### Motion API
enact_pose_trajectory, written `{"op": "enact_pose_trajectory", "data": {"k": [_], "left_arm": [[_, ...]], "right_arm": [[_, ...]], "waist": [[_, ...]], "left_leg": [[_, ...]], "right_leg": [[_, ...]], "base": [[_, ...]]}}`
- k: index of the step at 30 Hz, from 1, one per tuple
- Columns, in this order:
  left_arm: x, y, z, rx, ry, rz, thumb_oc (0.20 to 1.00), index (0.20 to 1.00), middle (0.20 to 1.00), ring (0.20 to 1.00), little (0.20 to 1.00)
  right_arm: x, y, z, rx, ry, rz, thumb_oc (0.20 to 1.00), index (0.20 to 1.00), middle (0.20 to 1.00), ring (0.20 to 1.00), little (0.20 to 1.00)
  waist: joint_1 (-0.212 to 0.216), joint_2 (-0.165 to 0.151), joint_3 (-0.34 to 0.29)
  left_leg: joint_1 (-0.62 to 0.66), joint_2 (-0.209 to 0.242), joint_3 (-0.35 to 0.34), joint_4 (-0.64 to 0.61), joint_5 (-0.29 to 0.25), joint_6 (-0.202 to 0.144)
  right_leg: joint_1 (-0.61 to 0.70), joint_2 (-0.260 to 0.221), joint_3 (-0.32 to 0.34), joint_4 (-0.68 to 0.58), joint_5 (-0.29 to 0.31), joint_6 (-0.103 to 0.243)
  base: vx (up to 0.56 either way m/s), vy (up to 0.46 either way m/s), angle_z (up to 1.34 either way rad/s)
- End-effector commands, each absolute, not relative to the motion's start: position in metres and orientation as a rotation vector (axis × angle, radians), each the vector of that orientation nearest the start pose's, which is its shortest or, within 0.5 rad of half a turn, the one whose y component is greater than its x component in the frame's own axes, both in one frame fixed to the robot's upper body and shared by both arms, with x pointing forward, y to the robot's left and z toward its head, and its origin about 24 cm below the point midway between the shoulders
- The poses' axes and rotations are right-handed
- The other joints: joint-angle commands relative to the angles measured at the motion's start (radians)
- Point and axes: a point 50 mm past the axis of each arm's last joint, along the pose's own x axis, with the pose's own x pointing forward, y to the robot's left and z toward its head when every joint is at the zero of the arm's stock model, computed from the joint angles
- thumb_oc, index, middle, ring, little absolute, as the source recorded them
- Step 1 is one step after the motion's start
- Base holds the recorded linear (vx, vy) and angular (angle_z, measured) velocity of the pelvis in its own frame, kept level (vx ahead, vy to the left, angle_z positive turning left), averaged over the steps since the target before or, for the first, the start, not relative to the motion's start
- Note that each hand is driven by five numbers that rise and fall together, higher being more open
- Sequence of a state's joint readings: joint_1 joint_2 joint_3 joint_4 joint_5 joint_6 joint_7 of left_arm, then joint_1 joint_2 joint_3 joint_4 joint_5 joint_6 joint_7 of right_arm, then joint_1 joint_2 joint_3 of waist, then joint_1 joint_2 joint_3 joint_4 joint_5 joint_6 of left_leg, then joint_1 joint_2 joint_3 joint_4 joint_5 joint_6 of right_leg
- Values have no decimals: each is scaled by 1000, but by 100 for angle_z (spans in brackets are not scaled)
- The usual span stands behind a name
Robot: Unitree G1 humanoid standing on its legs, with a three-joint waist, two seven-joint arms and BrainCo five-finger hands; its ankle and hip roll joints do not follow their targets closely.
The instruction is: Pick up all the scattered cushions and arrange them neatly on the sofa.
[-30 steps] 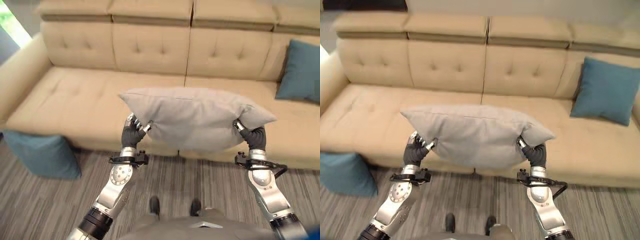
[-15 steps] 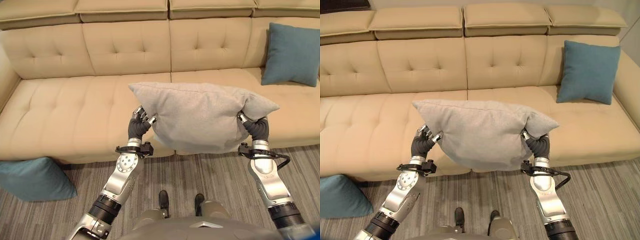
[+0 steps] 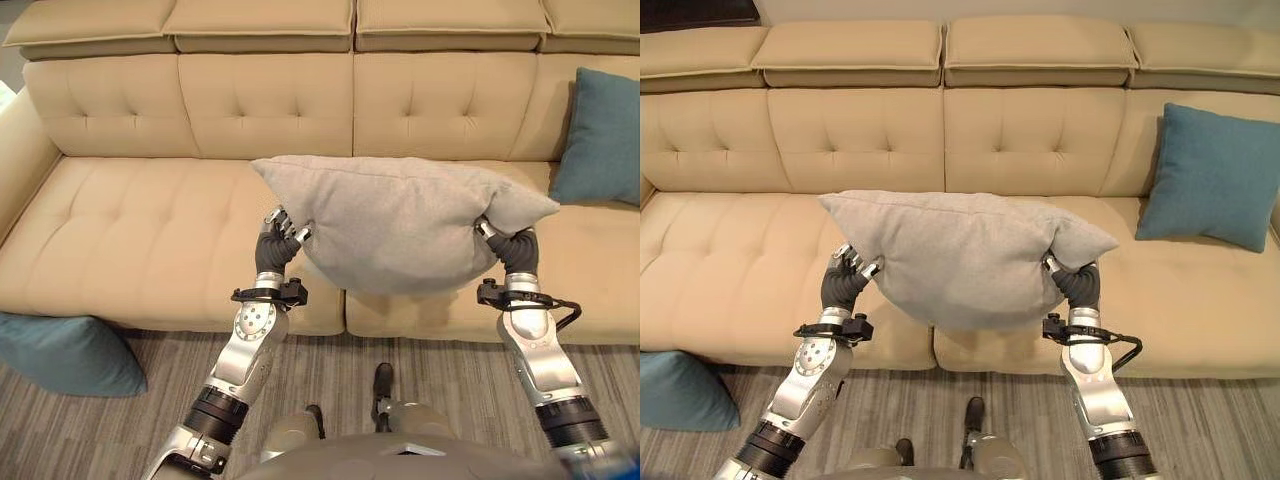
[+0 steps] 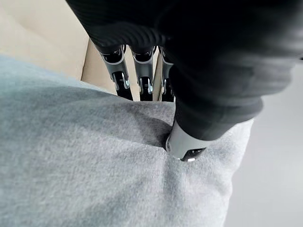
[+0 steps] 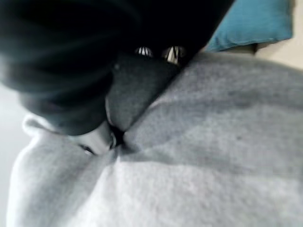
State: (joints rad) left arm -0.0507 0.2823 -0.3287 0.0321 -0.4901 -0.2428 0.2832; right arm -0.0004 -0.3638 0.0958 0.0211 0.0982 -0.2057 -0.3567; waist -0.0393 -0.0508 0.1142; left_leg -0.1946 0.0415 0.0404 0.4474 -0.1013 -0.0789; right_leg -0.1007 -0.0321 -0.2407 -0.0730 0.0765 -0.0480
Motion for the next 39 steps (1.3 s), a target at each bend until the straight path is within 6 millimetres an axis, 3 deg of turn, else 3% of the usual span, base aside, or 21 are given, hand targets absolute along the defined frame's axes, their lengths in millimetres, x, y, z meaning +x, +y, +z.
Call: {"op": "enact_pose_trajectory", "data": {"k": [1, 4, 6, 13, 16, 20, 23, 26, 28, 31, 34, 38, 39], "left_arm": [[258, 115, 96, -274, -313, -200, 200, 200, 200, 200, 200], [260, 114, 97, -266, -313, -195, 200, 200, 200, 200, 200], [259, 114, 96, -263, -311, -195, 200, 200, 200, 200, 200], [256, 120, 94, -246, -304, -181, 200, 200, 200, 200, 200], [255, 126, 96, -227, -316, -165, 200, 200, 200, 200, 200], [255, 130, 97, -213, -324, -156, 200, 200, 200, 200, 200], [254, 131, 94, -208, -312, -156, 200, 200, 200, 200, 200], [254, 131, 93, -223, -311, -151, 200, 200, 200, 200, 200], [253, 131, 94, -229, -319, -159, 200, 200, 200, 200, 200], [252, 126, 93, -263, -316, -173, 200, 200, 200, 200, 200], [253, 122, 92, -288, -308, -177, 200, 200, 200, 200, 200], [253, 123, 92, -282, -303, -176, 200, 200, 200, 200, 200], [254, 121, 93, -279, -306, -180, 200, 200, 200, 200, 200]], "right_arm": [[254, -194, 108, -157, -442, -168, 200, 200, 200, 200, 200], [256, -195, 110, -158, -446, -177, 200, 200, 200, 200, 200], [255, -196, 110, -160, -446, -184, 200, 200, 200, 200, 200], [255, -191, 109, -155, -440, -169, 200, 200, 200, 200, 200], [259, -183, 112, -144, -454, -139, 200, 200, 200, 200, 200], [261, -179, 113, -150, -463, -118, 200, 200, 200, 200, 200], [261, -178, 113, -165, -463, -112, 200, 200, 200, 200, 200], [261, -177, 111, -162, -458, -102, 200, 200, 200, 200, 200], [260, -177, 110, -162, -456, -100, 200, 200, 200, 200, 200], [257, -180, 108, -159, -448, -118, 200, 200, 200, 200, 200], [256, -185, 108, -158, -446, -133, 200, 200, 200, 200, 200], [255, -187, 106, -157, -434, -130, 200, 200, 200, 200, 200], [255, -188, 106, -157, -434, -134, 200, 200, 200, 200, 200]], "waist": [[-23, -13, -48], [-11, -2, -49], [-11, 6, -57], [0, -1, -79], [15, 7, -67], [7, 21, -53], [-1, 22, -56], [-4, 19, -53], [-4, 13, -51], [-10, 2, -44], [-13, -11, -39], [-13, -9, -47], [-15, -8, -51]], "left_leg": [[9, -15, 15, -193, -18, 13], [-17, -21, -7, -321, 63, 6], [-5, -13, 6, -364, 83, 5], [65, -32, 37, -382, 47, 35], [82, -42, 67, -354, 3, 72], [116, -44, 76, -375, 1, 92], [145, -54, 71, -417, 7, 93], [165, -62, 65, -450, 8, 89], [173, -66, 58, -446, -2, 80], [155, -77, 44, -382, -21, 61], [49, -63, 48, -187, -48, 24], [46, -31, 31, -235, -28, 23], [36, -12, 22, -278, 1, 17]], "right_leg": [[62, -49, 29, 51, -114, 155], [78, -27, 39, 44, -128, 158], [92, -19, 37, 44, -142, 158], [113, -54, 63, 91, -169, 171], [52, -103, 80, 250, -177, 199], [-37, -100, 89, 372, -139, 219], [-55, -56, 91, 298, -142, 196], [-98, -38, 55, 220, -101, 199], [-78, -43, 31, 158, -89, 204], [-40, -38, 52, 108, -80, 194], [30, -52, 27, 42, -85, 172], [55, -50, 23, 31, -95, 171], [61, -50, 23, 31, -103, 172]], "base": [[89, -5, 5], [119, 36, -6], [157, 95, -12], [146, 158, -19], [88, 204, -36], [100, 116, -20], [125, 12, -8], [82, -70, -12], [108, -130, -1], [82, -149, 31], [44, -124, 51], [82, 8, 30], [116, 57, -4]]}}
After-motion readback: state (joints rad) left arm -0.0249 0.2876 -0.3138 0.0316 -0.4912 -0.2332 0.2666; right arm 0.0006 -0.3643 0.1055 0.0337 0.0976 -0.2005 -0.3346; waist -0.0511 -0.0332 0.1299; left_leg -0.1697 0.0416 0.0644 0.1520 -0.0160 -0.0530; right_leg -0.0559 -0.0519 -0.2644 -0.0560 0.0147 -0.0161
